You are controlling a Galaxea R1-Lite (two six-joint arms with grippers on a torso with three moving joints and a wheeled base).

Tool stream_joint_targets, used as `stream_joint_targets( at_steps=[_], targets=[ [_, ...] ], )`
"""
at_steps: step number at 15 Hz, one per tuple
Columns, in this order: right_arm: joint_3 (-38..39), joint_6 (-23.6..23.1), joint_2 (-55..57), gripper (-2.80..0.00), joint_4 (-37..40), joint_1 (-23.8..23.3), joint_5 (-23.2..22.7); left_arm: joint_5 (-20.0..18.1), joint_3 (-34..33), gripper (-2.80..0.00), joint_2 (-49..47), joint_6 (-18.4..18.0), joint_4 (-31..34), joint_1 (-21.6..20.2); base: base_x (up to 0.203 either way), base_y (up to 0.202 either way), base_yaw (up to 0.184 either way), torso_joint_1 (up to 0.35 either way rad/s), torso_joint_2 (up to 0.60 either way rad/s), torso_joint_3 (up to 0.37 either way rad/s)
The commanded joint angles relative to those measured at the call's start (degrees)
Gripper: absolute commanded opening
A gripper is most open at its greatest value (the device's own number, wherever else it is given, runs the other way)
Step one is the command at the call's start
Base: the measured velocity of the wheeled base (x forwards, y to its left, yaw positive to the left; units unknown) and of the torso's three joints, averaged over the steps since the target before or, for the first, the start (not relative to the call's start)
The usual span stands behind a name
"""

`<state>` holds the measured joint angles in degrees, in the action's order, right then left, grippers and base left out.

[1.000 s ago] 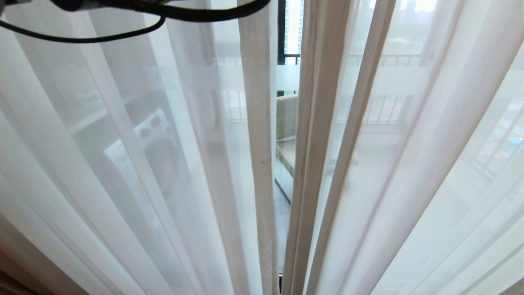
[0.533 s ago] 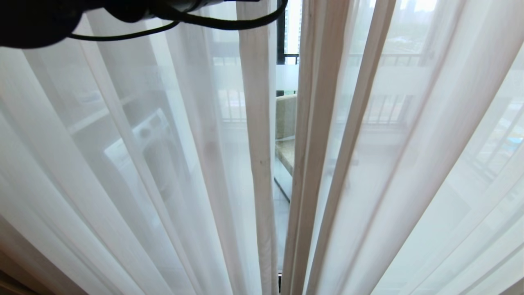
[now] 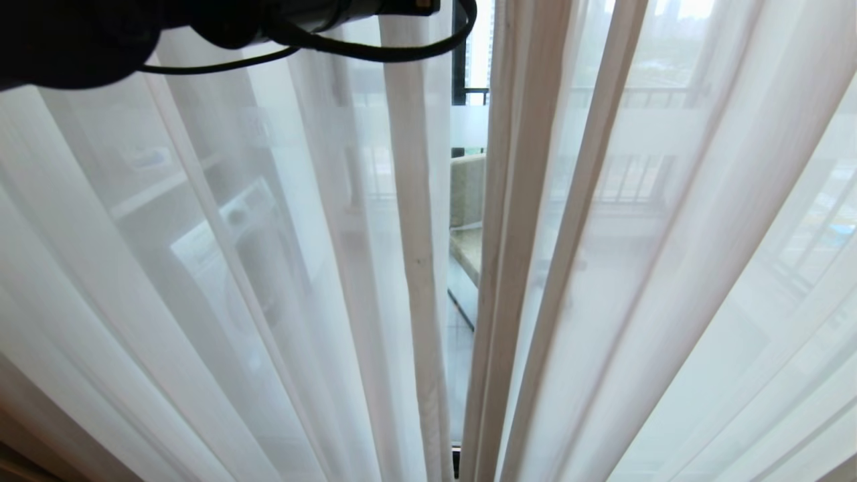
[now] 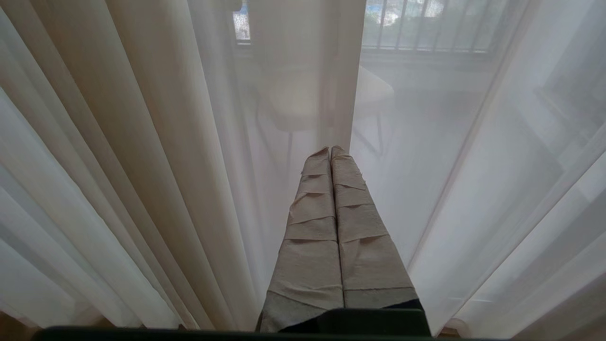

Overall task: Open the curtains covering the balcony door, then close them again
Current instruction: Pull the inner curtains open on both sides

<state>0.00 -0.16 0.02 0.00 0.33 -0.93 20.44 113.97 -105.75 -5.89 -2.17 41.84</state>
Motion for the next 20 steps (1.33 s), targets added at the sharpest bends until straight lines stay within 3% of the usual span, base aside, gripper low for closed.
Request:
stream_joint_targets(
  at_steps=[1, 8, 15, 20],
  targets=[
    [0.0, 0.0, 0.0, -2.8, 0.0, 0.0, 0.0, 0.2, 0.0, -2.8, 0.1, 0.0, 0.0, 0.0, 0.0, 0.0, 0.0, 0.0, 0.0, 0.0],
    [0.0, 0.0, 0.0, -2.8, 0.0, 0.0, 0.0, 8.6, -0.6, -2.8, 0.9, -1.9, 0.0, -0.9, 0.0, 0.0, 0.0, 0.0, 0.0, 0.0],
    [0.0, 0.0, 0.0, -2.8, 0.0, 0.0, 0.0, 8.7, -0.8, -2.8, 2.9, -4.5, 0.0, -8.3, 0.0, 0.0, 0.0, 0.0, 0.0, 0.0],
    [0.0, 0.0, 0.0, -2.8, 0.0, 0.0, 0.0, 8.3, -1.0, -2.8, 4.3, -4.2, 0.0, -16.6, 0.0, 0.0, 0.0, 0.0, 0.0, 0.0]
  ],
)
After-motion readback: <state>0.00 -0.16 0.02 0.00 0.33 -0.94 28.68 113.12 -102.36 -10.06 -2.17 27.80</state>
